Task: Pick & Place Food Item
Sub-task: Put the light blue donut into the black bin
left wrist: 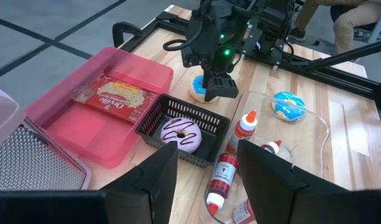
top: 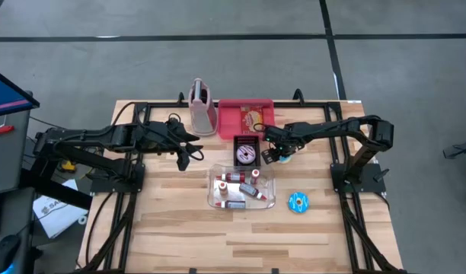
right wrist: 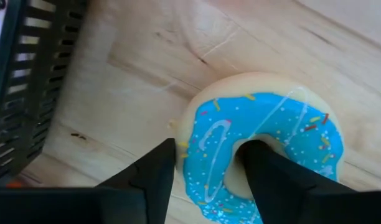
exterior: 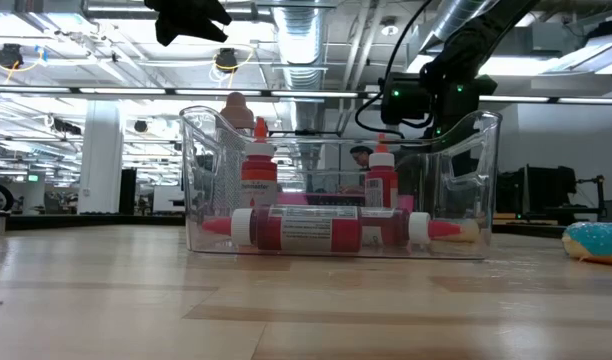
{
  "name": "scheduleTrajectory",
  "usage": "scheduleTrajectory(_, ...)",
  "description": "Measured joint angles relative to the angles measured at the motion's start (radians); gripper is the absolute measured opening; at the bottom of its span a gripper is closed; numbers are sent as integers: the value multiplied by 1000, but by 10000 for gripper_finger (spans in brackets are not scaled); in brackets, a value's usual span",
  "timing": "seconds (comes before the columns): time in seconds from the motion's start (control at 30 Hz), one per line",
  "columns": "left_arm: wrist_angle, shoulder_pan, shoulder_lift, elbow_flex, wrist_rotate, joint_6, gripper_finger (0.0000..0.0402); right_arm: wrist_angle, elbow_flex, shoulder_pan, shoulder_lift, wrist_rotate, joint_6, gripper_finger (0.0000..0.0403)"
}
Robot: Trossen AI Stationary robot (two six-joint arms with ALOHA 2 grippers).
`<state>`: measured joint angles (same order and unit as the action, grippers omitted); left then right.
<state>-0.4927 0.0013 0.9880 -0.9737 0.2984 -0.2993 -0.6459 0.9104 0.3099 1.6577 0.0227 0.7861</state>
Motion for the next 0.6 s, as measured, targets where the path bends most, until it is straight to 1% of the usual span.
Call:
scheduleTrajectory(0.33, 0, 0, 0, 0, 0, 2, 164, 0, 0, 0, 0, 0, 11, 151)
scheduleTrajectory(0.6, 0, 0, 0, 0, 0, 2, 164, 0, 0, 0, -2, 0, 27, 138)
